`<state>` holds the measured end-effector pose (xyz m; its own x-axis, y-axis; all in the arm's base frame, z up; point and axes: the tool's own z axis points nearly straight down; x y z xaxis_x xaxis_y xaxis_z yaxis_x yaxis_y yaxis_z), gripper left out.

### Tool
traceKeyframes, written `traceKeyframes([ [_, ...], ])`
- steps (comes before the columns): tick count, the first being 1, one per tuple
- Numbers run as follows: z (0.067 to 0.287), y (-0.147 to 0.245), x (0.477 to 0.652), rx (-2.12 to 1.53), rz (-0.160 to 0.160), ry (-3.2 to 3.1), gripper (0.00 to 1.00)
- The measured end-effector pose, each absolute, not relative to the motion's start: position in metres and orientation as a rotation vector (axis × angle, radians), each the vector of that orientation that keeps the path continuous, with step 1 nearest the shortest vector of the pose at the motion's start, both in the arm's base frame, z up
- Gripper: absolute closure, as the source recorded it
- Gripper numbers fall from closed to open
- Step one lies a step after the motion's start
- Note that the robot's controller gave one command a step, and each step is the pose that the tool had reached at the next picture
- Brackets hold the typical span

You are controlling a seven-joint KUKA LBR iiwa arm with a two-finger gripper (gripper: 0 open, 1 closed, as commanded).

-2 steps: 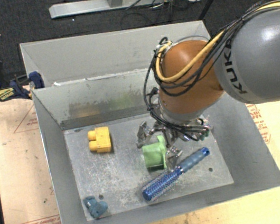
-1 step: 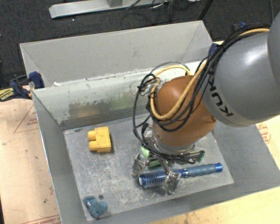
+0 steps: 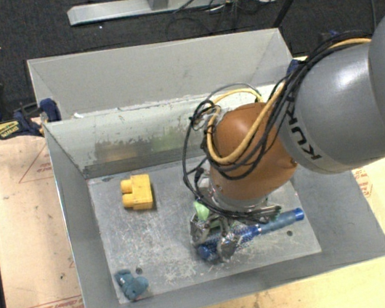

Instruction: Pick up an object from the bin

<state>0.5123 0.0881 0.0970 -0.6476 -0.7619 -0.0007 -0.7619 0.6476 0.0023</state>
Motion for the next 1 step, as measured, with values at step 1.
traceKeyframes([
  [1, 0.2069, 0.108, 0.5079, 1.332, 0.0, -2.856, 1.0],
])
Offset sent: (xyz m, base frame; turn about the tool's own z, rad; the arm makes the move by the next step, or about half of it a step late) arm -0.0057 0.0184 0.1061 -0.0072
